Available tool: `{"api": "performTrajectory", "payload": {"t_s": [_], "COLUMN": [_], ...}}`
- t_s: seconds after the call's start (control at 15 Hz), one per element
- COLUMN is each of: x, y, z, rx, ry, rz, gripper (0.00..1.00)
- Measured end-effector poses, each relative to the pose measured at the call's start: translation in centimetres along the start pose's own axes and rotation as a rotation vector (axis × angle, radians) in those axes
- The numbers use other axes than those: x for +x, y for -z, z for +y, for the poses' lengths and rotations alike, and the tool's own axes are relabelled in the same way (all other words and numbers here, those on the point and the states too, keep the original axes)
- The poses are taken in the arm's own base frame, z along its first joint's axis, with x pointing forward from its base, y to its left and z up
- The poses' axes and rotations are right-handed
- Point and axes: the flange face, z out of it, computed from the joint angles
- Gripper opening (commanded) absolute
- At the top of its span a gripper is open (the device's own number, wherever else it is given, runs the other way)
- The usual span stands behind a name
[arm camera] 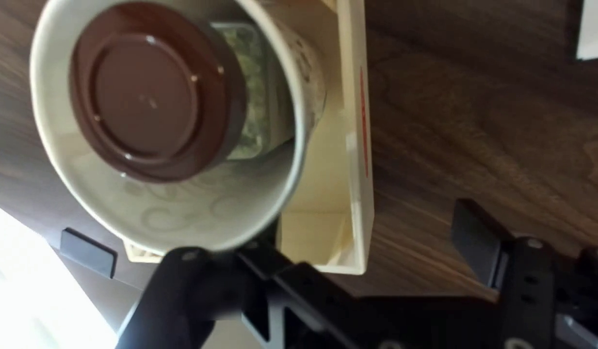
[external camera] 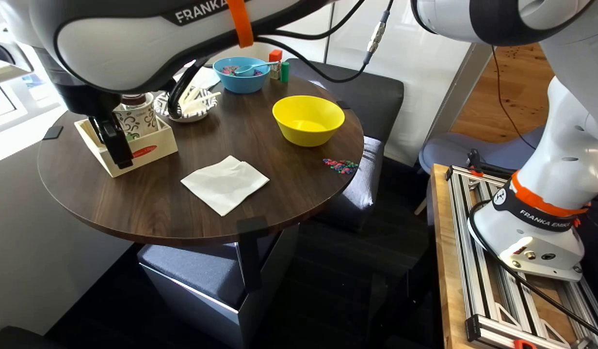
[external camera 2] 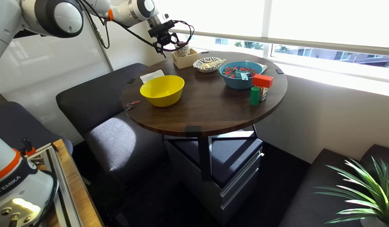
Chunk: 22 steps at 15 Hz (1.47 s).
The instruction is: Pick up the wooden box bowl and put it on the right side of the table
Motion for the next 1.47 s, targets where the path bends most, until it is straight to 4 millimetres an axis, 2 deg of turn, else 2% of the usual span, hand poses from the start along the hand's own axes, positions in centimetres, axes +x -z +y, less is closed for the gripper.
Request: {"api": "performTrajectory", "payload": {"t_s": [0.07,0.2,0.27,0.53,0.6,0.67,0.73,0.8,1.0,1.2,1.47], "x": [0.0,0.0,0.0,0.2,0.2,0.3,0.3,0.3,0.3,0.4,0.8], "y": [0.1,0.4,0.4,1.3,1.5,1.6,1.7,1.7,2.0,2.9,3.0], "z": [0.0,0.2,0.3,0.5,0.5,0.5,0.5,0.6,0.8,1.6,1.2], "rx": [0.000,-0.002,-0.001,0.014,0.015,0.020,0.026,0.029,0.018,-0.027,-0.028], "ry": [0.004,0.005,0.008,0.006,0.004,0.001,-0.005,-0.009,-0.016,-0.054,-0.037], "rz": [0.002,0.008,0.010,0.037,0.042,0.048,0.054,0.056,0.063,0.097,0.102], "gripper": [0.56,0.52,0.45,0.12,0.55,0.51,0.52,0.57,0.81,1.00,1.00]}}
